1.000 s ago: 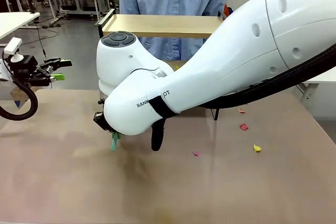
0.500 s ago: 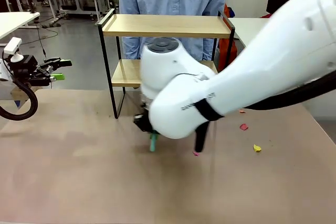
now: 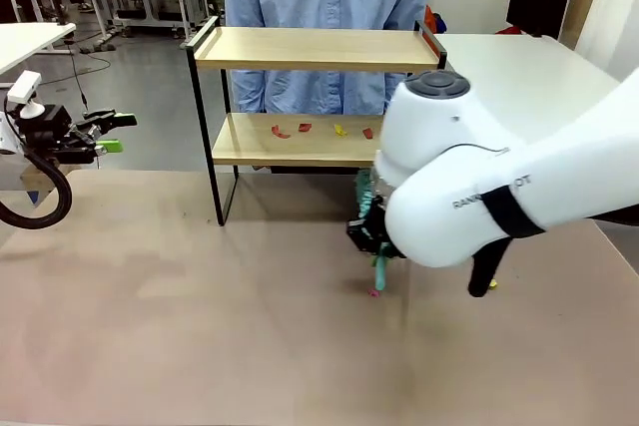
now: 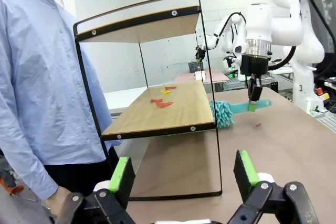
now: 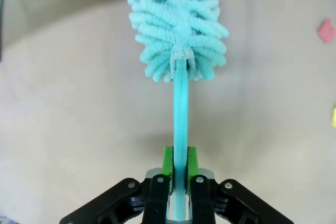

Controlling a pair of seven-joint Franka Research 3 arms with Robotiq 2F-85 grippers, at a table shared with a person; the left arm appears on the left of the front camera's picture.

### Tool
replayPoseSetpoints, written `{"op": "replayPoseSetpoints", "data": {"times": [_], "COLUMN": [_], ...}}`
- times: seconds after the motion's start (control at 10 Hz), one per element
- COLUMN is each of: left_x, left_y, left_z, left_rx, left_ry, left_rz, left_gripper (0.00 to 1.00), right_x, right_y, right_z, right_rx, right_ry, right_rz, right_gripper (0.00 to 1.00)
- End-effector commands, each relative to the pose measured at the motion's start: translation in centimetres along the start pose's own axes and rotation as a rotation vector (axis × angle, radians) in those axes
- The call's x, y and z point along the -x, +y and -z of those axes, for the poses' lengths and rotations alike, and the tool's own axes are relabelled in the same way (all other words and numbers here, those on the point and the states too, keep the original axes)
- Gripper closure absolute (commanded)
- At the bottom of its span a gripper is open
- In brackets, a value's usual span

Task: Clean the shelf.
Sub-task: Clean the specific section of the Shelf indicated by the human with the Duster.

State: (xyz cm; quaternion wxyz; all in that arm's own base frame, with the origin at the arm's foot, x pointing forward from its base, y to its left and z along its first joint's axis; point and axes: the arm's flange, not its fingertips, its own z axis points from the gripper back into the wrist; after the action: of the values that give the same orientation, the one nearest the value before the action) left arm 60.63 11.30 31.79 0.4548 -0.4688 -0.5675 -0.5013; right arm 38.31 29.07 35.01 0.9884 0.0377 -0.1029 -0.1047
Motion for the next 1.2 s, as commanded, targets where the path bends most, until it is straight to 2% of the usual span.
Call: {"op": "replayPoseSetpoints", "data": {"times": [0.0,0.1,0.2,0.7,0.9,1.1], "left_x": [-0.3,-0.3,-0.3,-0.3,-0.3,-0.3], "left_y": [0.0,0.0,0.0,0.0,0.0,0.0], "left_z": [0.0,0.0,0.0,0.0,0.0,0.0], "left_rx": [0.0,0.0,0.0,0.0,0.0,0.0], "left_ry": [-0.001,-0.001,-0.001,-0.001,-0.001,-0.001], "left_rz": [0.015,0.015,0.015,0.015,0.015,0.015], "left_gripper": [0.0,0.0,0.0,0.0,0.0,0.0], "right_x": [-0.2,0.0,-0.4,0.1,0.5,1.0], "right_y": [-2.5,-2.3,-1.5,-1.7,-4.7,-7.0], "right_z": [-1.4,-2.1,-0.4,-0.4,-4.3,-6.8], "right_rx": [0.023,0.016,0.015,0.028,-0.031,-0.088], "right_ry": [-0.002,-0.041,-0.006,-0.01,-0.078,-0.085], "right_rz": [0.02,0.023,0.02,0.012,-0.126,-0.218], "right_gripper": [0.87,0.87,0.87,0.87,0.87,0.87]}}
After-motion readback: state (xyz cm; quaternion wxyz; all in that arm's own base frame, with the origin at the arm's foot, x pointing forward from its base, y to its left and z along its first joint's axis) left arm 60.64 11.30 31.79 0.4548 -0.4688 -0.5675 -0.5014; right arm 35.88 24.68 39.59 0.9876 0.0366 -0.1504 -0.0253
